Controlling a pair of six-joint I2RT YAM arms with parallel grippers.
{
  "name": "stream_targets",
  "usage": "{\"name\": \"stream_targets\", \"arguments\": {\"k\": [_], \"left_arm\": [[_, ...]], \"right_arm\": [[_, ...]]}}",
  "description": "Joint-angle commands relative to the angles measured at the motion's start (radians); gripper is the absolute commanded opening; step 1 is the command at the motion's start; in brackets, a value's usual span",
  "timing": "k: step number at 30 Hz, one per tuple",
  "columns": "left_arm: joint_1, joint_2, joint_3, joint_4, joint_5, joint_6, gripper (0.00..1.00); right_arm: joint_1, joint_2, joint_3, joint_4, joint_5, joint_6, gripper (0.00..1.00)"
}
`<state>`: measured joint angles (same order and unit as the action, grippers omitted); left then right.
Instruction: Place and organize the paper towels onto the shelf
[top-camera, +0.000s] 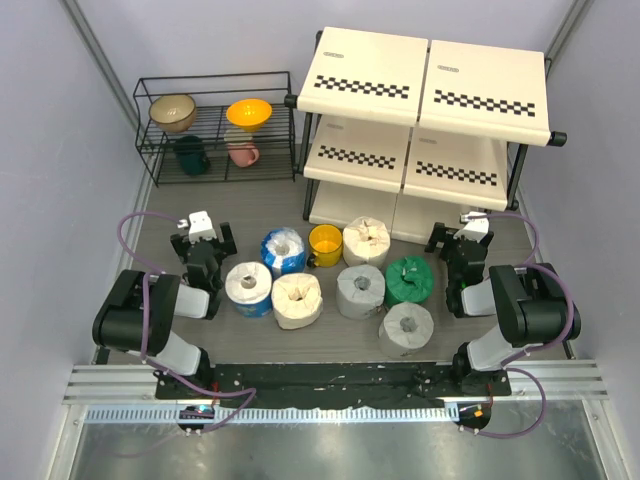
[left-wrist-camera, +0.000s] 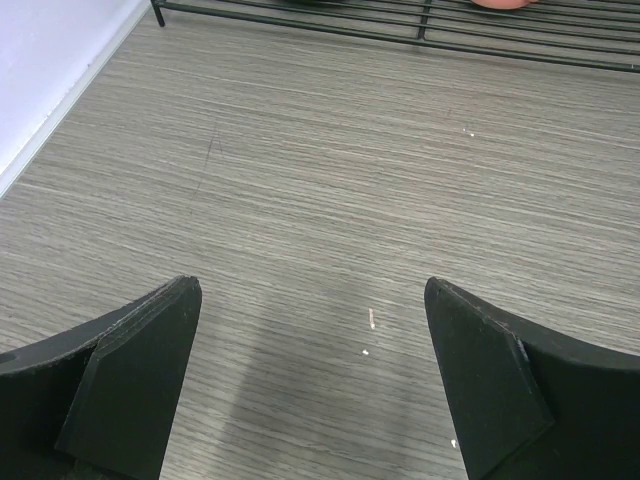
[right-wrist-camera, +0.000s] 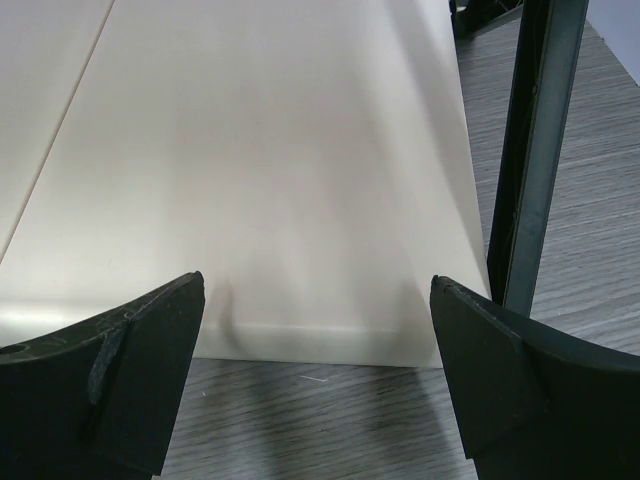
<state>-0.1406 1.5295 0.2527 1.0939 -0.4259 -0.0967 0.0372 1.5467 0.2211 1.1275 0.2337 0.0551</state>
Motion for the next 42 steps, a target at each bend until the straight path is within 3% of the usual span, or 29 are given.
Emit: {"name": "stream_targets", "arguments": {"k": [1,21,23,26,27,30,37,42], "left_arm": [[0.004,-0.02,0.013,0.041,-0.01,0.008,1.0],[0.006,-0.023,0.005,0.056,-0.001,0.017,1.0],[0.006,-0.081,-0.015,0.049,0.016,0.018,1.0],[0.004,-0.231,0.022,-0.16,-0.005,0.005,1.0],[0.004,-0.273,0.042,-0.237,-0.004,0.002,1.0],[0.003,-0.382,0.138,-0.492,0.006,-0.055,1.0],[0.004,-0.463,0.204,-0.715,-0.037,-0.227,1.0],[0.003,-0.535,0.188,-0.81,-0.03,-0.331,1.0]], "right_arm": [[-0.002,-0.008,0.023,0.043,0.012,-0.003,1.0],[-0.002,-0.014,0.009,0.072,-0.003,-0.004,1.0],[-0.002,-0.11,-0.061,0.115,-0.049,-0.021,1.0],[0.0,-0.306,-0.056,-0.035,-0.027,0.002,1.0],[0.0,-0.35,-0.042,-0.164,-0.036,0.002,1.0],[-0.002,-0.451,-0.032,-0.251,-0.074,0.02,1.0],[0.0,-0.663,-0.02,-0.445,-0.073,0.176,1.0],[0.0,-0.832,-0.002,-0.598,-0.091,0.195,1.0]]}}
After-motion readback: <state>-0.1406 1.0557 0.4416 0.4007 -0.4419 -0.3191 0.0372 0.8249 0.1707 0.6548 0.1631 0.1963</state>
